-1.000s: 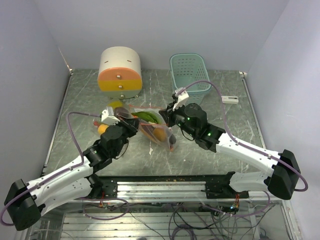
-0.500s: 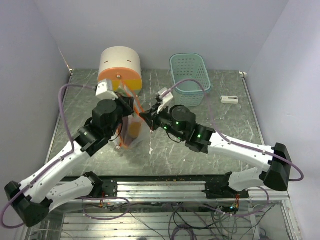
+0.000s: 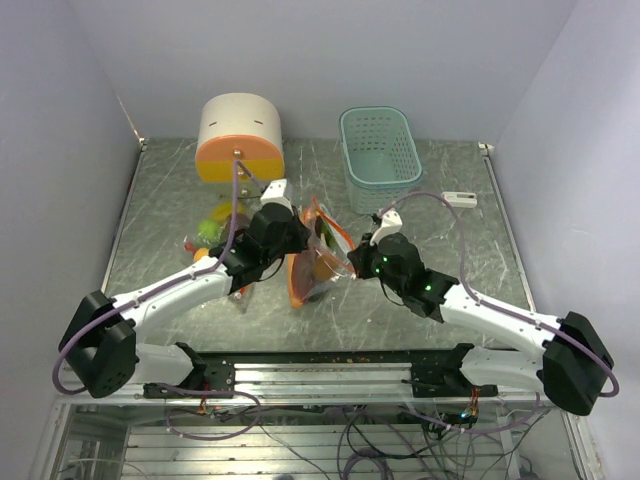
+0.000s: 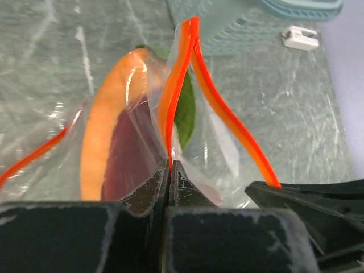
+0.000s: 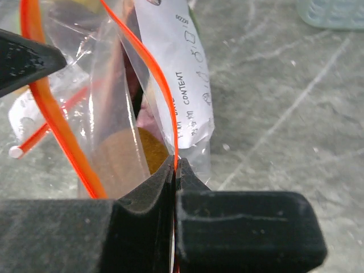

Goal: Open the zip-top bag and remove the fake food
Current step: Open the zipper of the food storage bag at the center of the board, then pick up the fake fruit from the zipper food storage bag.

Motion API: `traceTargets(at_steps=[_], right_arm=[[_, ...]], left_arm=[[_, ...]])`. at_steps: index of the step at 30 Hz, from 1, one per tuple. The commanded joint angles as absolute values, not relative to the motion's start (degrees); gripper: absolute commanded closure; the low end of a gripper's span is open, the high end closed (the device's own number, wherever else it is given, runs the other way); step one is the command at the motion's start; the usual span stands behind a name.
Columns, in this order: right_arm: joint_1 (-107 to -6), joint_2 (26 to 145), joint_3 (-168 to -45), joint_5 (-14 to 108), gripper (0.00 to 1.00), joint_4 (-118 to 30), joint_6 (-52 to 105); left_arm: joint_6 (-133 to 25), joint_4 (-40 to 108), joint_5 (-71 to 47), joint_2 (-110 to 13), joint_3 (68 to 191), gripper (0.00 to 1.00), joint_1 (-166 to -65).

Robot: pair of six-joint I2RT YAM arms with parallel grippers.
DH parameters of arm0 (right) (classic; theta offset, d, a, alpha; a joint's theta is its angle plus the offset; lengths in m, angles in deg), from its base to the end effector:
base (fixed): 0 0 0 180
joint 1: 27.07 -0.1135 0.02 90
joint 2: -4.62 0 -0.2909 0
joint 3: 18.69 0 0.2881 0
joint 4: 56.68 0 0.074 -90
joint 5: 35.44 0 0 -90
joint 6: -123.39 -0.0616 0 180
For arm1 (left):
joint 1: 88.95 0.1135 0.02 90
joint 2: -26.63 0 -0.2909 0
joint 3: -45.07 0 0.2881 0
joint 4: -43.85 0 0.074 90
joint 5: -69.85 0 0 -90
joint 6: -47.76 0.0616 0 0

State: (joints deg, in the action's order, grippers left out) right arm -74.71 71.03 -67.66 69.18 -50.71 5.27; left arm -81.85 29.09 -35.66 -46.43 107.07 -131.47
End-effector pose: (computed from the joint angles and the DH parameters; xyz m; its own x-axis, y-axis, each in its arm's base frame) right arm 0.2143 0.2120 0.2407 -0.4995 0.1290 -0.8566 -0.3668 0.8643 0.3441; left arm 0.2603 -0.2163 0.2784 -0.5494 -0.3297 -0.7677 0.1604 0.8601 -0.4842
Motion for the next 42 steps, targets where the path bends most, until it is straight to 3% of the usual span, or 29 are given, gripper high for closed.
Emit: traceTargets(at_steps=[1,4,9,13,17,21,26,42], right_arm=[[-73.64,65.65,-63.95,72.89,1.00,-46.04,1.94],[-73.58,63.48,-63.48,75.97,1.00,-41.94,1.76],[-73.60,58.81,-65.14,80.90,0.59,-32.51,0.55],[-73.57,53.11,-66.22,79.55,0.49,-31.86,1.38],[-73.57,51.29,-67.32,75.97,0.69,-35.54,1.43],[-73.60,52.93,-69.01,73.37,0.98,-37.84,0.62],[-73.58,57.65,-65.89,67.46,1.00,-44.97,-1.03],[-69.19,67.57,-55.21,71.05,1.00,-51.03,-5.54]], left_arm=[[-82.21,37.63,-35.62,-48.96,107.59,0.93,-134.33],[-82.09,39.07,-35.85,-52.33,109.33,0.93,-136.85],[-82.06,39.94,-37.09,-55.61,111.12,0.93,-139.62],[-83.08,41.54,-36.96,-56.34,109.73,0.93,-141.03],[-83.62,41.51,-38.78,-55.82,108.92,0.93,-142.76],[-83.92,41.07,-41.20,-56.39,109.29,0.93,-145.86],[-84.57,41.28,-42.15,-58.05,110.47,0.93,-148.28],[-86.19,40.50,-41.43,-45.94,106.92,0.93,-150.62]])
